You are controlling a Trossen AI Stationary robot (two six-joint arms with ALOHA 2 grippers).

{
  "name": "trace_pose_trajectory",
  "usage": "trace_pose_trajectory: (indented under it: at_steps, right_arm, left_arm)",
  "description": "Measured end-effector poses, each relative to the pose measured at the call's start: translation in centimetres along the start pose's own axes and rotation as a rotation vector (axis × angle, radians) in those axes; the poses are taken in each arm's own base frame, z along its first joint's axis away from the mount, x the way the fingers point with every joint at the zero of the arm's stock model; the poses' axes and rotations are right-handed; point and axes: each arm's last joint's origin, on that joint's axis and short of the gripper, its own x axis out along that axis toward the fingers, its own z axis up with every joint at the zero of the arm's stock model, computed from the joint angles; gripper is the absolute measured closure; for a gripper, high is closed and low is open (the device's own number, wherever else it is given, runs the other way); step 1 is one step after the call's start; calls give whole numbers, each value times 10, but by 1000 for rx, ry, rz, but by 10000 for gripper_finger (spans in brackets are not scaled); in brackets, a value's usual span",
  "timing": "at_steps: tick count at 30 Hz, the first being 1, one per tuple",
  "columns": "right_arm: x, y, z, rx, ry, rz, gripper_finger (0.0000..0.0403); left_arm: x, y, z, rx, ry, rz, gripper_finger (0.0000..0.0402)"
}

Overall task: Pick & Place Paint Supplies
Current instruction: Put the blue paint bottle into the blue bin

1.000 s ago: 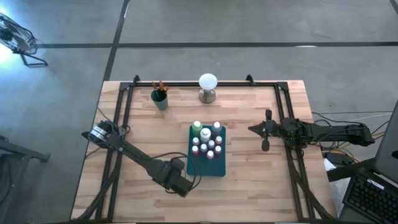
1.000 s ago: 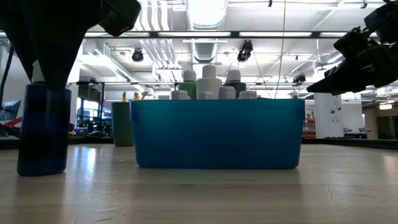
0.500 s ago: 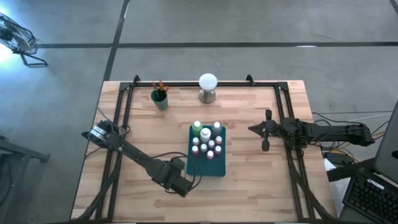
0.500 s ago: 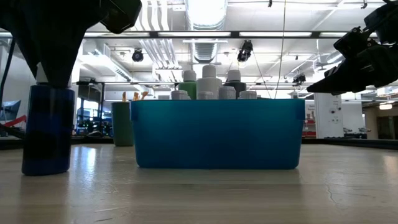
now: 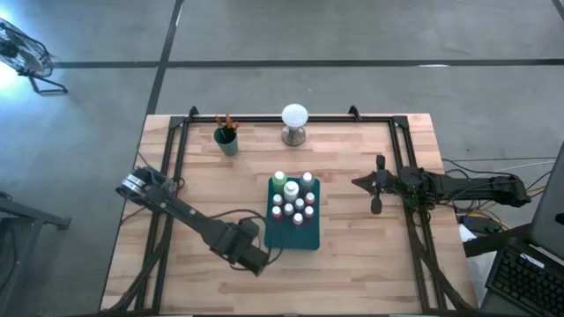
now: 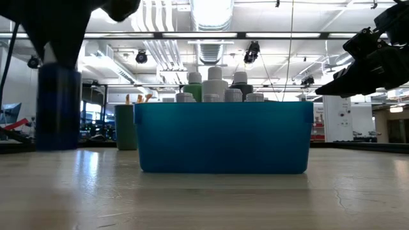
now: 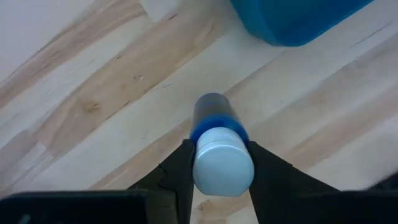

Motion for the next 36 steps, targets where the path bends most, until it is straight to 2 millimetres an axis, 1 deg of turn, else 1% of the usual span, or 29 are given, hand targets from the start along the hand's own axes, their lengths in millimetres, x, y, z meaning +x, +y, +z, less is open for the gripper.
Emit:
trace_pose_trajectory:
  at_steps: [10, 13, 15, 18, 20, 23, 28, 34, 36]
  right_arm:
    - [0, 0, 0, -11, 0, 0, 394]
    - [0, 0, 0, -3, 0, 0, 394]
    - [0, 0, 0, 0, 0, 0, 394]
    - [0, 0, 0, -11, -1, 0, 394]
    - [0, 0, 0, -6, 0, 0, 394]
    - [0, 0, 0, -1, -1, 0, 394]
    - [0, 0, 0, 0, 0, 0, 394]
    - [0, 0, 0, -10, 0, 0, 394]
    - [0, 0, 0, 1, 0, 0, 394]
  left_arm:
    - [-42, 17, 13, -54, -38, -122, 280]
    - [-58, 23, 17, -67, -51, -132, 280]
    - [-71, 22, 20, -71, -68, -148, 280]
    - [-90, 19, 26, -36, -144, -180, 280]
    - [-97, 19, 32, -31, -162, -173, 280]
    - [-98, 15, 47, -7, -172, -168, 280]
    - [-90, -3, 69, 91, -166, -196, 280]
    - [-75, -28, 81, 194, -160, -177, 280]
    - [-66, -36, 83, 219, -158, -163, 280]
